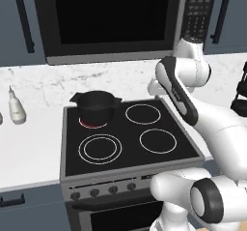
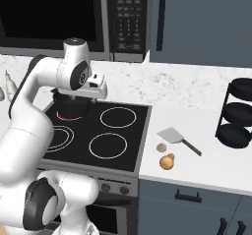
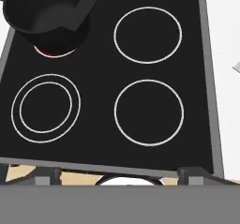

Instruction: Put the squash and garlic in the pot. Retrieve the spatula and lightly stir the vegetables in the pot.

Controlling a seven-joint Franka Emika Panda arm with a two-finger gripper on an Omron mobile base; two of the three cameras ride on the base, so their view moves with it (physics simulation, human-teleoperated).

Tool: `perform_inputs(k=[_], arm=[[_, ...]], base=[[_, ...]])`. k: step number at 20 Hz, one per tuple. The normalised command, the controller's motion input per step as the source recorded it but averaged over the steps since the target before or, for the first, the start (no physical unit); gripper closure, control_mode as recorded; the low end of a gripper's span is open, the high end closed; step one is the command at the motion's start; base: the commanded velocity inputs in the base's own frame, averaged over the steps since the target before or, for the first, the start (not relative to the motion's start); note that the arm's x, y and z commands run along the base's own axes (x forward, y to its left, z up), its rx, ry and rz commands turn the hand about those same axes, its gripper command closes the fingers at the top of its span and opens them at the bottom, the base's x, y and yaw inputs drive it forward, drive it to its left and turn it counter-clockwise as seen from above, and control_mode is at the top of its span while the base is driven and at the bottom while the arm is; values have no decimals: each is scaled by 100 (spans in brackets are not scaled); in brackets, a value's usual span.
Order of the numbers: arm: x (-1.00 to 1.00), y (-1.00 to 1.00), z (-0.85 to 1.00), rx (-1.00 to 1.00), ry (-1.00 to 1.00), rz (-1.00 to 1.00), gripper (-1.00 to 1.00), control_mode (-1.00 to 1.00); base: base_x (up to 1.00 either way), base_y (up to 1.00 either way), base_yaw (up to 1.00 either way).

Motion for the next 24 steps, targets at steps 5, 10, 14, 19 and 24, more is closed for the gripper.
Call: perform_inputs(k=[5, 10, 14, 19, 24], arm=[[0, 0, 0, 0, 0, 0, -100, 100], [0, 0, 0, 0, 0, 0, -100, 100], [2, -39, -10, 0, 0, 0, -100, -100], [-7, -91, -47, 0, 0, -1, -100, -100], [-1, -100, -57, -1, 5, -7, -100, -100]], base=[[38, -47, 0], [53, -45, 0], [8, -10, 0], [0, 0, 0], [0, 0, 0]])
